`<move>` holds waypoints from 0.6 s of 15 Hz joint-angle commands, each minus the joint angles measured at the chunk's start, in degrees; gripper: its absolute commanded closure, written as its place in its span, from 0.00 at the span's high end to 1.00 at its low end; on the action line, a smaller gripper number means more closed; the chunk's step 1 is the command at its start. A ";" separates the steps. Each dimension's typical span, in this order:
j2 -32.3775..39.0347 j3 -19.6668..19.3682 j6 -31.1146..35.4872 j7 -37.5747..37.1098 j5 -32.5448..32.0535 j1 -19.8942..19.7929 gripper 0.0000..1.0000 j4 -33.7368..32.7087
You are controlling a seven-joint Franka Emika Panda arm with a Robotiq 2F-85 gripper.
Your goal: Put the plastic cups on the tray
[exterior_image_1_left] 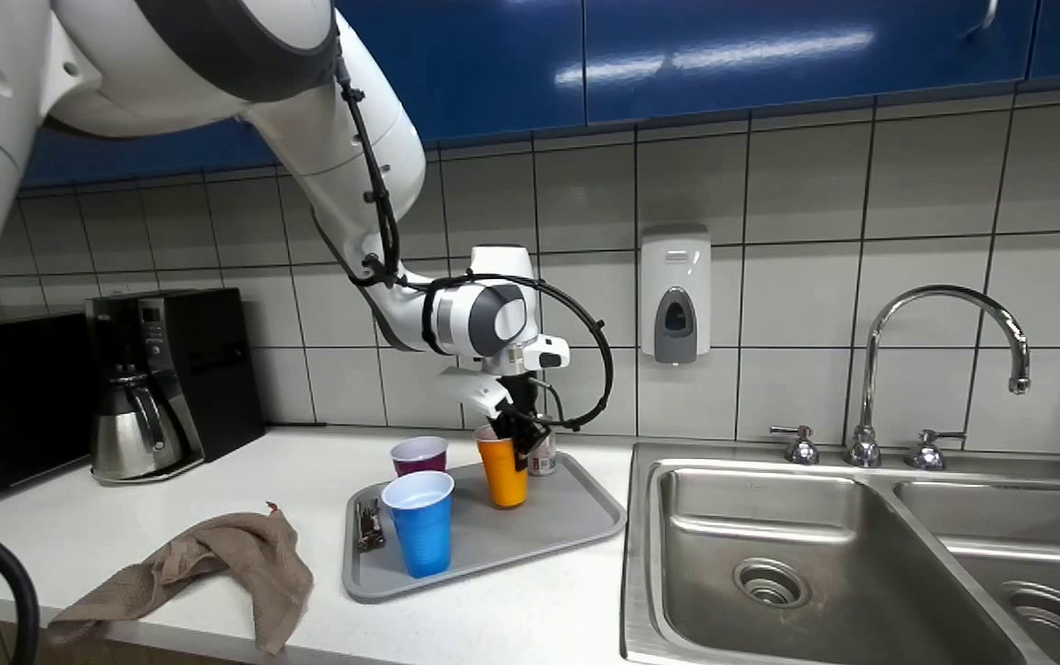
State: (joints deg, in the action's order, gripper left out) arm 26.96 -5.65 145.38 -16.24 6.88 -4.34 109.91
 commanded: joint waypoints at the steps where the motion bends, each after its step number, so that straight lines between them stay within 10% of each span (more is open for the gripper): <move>1: -1.68 1.09 1.63 2.63 1.82 -0.70 0.00 2.16; 3: -1.66 1.33 2.08 2.87 2.15 -0.72 0.00 2.44; 4: -1.64 1.27 2.00 2.75 2.02 -0.59 0.27 2.52; 9: -2.15 1.16 1.56 2.36 1.81 -0.33 0.56 2.86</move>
State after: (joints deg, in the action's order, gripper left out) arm 26.96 -5.04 146.46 -15.63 7.39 -4.33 110.94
